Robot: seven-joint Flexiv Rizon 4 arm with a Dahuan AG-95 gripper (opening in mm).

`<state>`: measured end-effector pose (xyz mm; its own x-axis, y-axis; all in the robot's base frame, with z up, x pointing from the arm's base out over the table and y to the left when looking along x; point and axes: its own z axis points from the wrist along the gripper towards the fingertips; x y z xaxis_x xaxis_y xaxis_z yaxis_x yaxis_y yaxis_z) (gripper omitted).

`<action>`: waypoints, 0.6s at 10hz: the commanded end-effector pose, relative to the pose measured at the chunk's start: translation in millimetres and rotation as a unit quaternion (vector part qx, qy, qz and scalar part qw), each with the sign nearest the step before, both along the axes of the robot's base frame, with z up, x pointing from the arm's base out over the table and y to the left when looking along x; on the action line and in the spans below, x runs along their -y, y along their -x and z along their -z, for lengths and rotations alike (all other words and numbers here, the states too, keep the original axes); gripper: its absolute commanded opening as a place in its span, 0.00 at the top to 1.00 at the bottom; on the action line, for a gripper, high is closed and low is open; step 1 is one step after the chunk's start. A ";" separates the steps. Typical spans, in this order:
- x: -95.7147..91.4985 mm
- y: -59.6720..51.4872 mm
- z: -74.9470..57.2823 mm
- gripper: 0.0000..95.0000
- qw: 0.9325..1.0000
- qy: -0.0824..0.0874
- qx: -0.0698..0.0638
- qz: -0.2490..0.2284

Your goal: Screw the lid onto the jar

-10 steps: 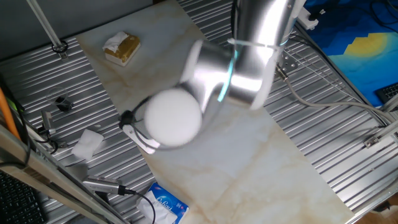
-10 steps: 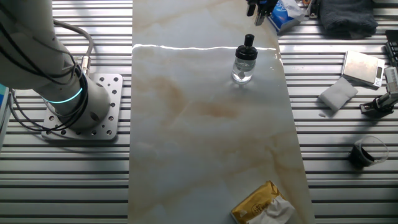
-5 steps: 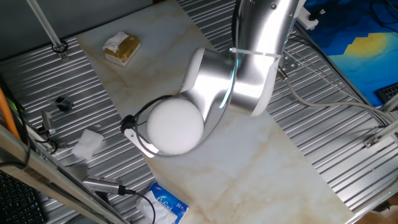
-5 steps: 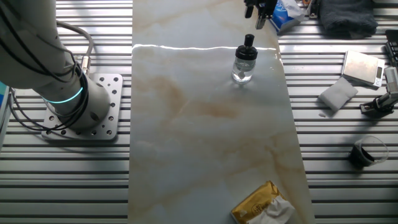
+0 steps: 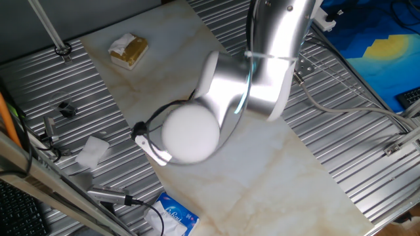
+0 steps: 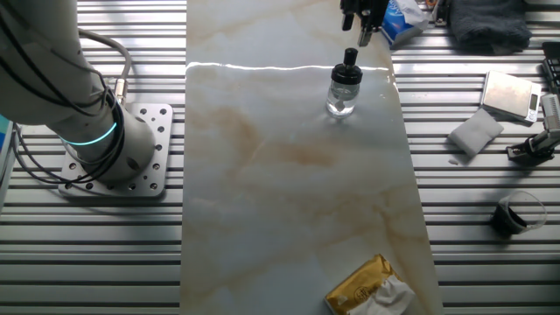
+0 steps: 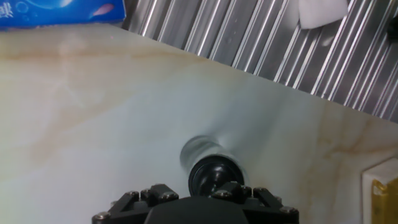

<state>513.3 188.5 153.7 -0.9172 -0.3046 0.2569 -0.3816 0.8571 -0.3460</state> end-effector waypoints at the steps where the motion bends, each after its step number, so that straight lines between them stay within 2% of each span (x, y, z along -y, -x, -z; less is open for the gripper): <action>1: 2.9 1.5 2.2 0.40 1.000 0.008 0.004 -0.003; 6: 14.2 2.2 9.3 0.40 1.000 0.010 0.006 -0.009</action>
